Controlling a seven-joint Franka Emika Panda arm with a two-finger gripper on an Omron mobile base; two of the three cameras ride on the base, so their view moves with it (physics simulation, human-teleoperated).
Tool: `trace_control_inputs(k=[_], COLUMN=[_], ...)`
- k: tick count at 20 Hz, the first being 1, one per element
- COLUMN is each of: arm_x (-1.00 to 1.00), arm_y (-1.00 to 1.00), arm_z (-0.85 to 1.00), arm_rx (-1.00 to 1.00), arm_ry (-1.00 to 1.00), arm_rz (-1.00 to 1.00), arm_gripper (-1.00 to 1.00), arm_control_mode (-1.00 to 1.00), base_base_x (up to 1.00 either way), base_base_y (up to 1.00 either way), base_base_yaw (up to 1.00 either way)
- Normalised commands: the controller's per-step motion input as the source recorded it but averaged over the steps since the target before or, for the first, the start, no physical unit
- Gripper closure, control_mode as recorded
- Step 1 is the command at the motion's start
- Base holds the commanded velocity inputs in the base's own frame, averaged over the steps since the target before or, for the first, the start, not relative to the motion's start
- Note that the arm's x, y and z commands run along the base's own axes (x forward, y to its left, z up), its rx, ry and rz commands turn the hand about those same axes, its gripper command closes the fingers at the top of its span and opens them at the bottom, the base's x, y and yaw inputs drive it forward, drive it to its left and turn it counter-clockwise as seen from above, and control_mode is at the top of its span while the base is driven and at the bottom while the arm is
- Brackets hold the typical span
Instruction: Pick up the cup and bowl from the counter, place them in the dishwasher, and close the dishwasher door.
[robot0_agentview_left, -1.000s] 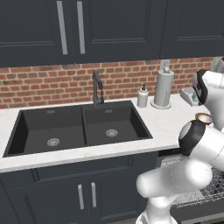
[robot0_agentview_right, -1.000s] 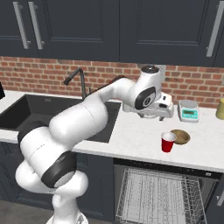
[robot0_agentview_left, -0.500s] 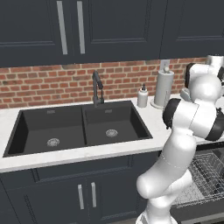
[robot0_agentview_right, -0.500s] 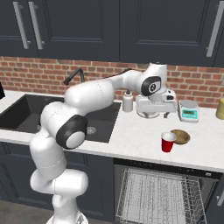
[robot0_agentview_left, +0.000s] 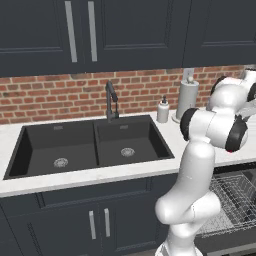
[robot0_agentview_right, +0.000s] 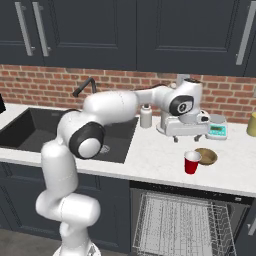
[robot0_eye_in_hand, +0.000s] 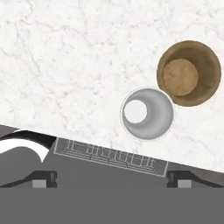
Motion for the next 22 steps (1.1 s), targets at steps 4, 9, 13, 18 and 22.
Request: trace_control_inputs(k=[4, 9, 13, 18, 22], arm_x=[0.12, 0.23, 0.23, 0.30, 0.11], arm_y=[-0.10, 0.00, 0.03, 0.02, 0.00], arm_z=[-0.41, -0.27, -0.21, -0.42, -0.34], arm_rx=[0.00, 0.00, 0.00, 0.00, 0.00], arm_ry=[0.00, 0.00, 0.00, 0.00, 0.00], arm_rz=[0.07, 0.02, 0.00, 0.00, 0.00], arm_gripper=[-1.00, -1.00, -1.00, -1.00, -1.00], arm_control_mode=[-1.00, -1.00, -1.00, -1.00, -1.00], base_base_x=[0.00, 0.00, 0.00, 0.00, 0.00], base_base_y=[0.00, 0.00, 0.00, 0.00, 0.00], base_base_yaw=[0.00, 0.00, 0.00, 0.00, 0.00])
